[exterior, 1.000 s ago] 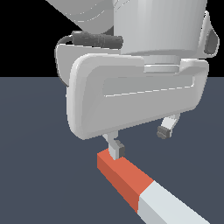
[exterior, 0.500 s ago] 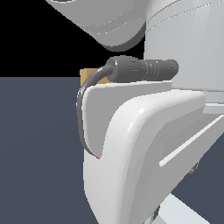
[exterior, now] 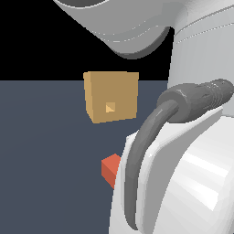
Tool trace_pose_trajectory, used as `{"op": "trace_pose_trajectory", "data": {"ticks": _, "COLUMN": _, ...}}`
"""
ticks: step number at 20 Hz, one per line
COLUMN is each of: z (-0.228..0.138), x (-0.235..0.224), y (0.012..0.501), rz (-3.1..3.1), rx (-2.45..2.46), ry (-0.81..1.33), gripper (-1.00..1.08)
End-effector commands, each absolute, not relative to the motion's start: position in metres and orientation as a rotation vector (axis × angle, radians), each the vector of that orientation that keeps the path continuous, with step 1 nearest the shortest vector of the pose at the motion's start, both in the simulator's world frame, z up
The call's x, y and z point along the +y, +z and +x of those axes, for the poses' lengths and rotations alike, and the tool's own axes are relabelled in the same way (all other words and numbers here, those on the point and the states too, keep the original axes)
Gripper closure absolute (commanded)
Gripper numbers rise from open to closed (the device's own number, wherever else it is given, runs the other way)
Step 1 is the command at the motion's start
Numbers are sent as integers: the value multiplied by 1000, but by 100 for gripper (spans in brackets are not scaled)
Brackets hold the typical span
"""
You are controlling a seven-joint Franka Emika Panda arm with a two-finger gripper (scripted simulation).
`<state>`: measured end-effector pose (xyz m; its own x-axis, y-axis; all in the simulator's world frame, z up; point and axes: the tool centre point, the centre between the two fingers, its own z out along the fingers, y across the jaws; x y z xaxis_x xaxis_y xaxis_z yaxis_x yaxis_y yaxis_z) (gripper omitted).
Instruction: Insert the peg into the horizontal hole in a box.
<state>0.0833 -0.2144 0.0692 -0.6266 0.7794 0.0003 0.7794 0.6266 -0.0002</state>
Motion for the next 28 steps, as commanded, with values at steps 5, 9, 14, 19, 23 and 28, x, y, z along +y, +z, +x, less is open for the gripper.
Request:
{"op": "trace_pose_trajectory", "data": {"ticks": 5, "z": 84, "x": -215, "y": 67, "rz": -1355, "rx": -2834, "ry": 0, "gripper": -92}}
{"op": "trace_pose_trajectory", "data": {"ticks": 9, "z": 84, "x": -215, "y": 55, "rz": -1354, "rx": -2835, "ry": 0, "gripper": -92}}
{"op": "trace_pose_trajectory", "data": {"ticks": 14, "z": 83, "x": -214, "y": 28, "rz": -1353, "rx": -2835, "ry": 0, "gripper": -92}}
{"op": "trace_pose_trajectory", "data": {"ticks": 19, "z": 84, "x": -214, "y": 18, "rz": -1353, "rx": -2835, "ry": 0, "gripper": -92}}
{"op": "trace_pose_trajectory", "data": {"ticks": 23, "z": 85, "x": -215, "y": 19, "rz": -1353, "rx": -2835, "ry": 0, "gripper": 108}}
{"op": "trace_pose_trajectory", "data": {"ticks": 28, "z": 85, "x": -215, "y": 19, "rz": -1353, "rx": -2835, "ry": 0, "gripper": 108}}
